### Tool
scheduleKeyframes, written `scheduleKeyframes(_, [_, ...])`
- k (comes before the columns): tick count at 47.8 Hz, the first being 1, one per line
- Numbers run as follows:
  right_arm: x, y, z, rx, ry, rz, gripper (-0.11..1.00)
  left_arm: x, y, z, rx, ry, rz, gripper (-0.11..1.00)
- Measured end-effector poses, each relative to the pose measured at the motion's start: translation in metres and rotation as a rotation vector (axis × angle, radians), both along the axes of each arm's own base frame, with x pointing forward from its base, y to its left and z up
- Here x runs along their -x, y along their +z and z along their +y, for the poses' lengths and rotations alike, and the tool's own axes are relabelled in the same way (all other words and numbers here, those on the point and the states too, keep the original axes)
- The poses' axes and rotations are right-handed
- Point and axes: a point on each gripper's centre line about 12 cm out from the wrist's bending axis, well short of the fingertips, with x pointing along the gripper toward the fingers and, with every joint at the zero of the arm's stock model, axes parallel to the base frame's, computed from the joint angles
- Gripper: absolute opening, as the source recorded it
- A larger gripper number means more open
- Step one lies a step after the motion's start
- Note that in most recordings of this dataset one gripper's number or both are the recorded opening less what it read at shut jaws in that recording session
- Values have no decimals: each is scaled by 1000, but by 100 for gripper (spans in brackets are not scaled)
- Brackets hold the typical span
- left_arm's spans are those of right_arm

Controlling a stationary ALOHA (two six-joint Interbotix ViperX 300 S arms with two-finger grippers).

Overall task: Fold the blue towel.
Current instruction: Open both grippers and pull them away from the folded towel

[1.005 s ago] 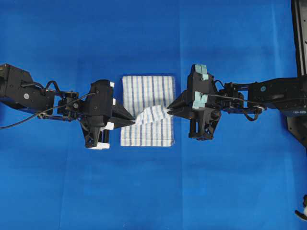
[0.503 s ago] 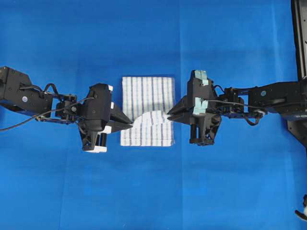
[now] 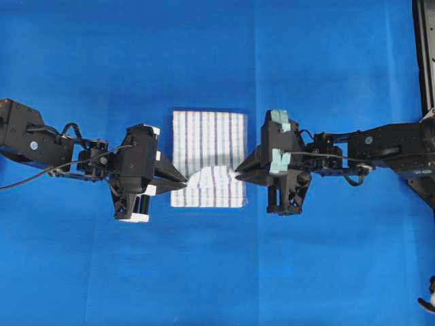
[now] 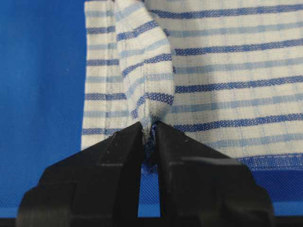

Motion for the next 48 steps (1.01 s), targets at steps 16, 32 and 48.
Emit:
scheduleKeyframes(16, [0, -1, 2, -4, 4, 17, 69, 0, 0, -2, 1, -5, 0, 14])
scheduleKeyframes(32, [-1, 3, 3, 7, 20, 5, 89, 2, 15, -3, 2, -12, -23, 92])
scheduleKeyframes(48, [9, 54, 0, 51, 76, -84, 89, 17, 63, -2, -3, -28, -38, 84])
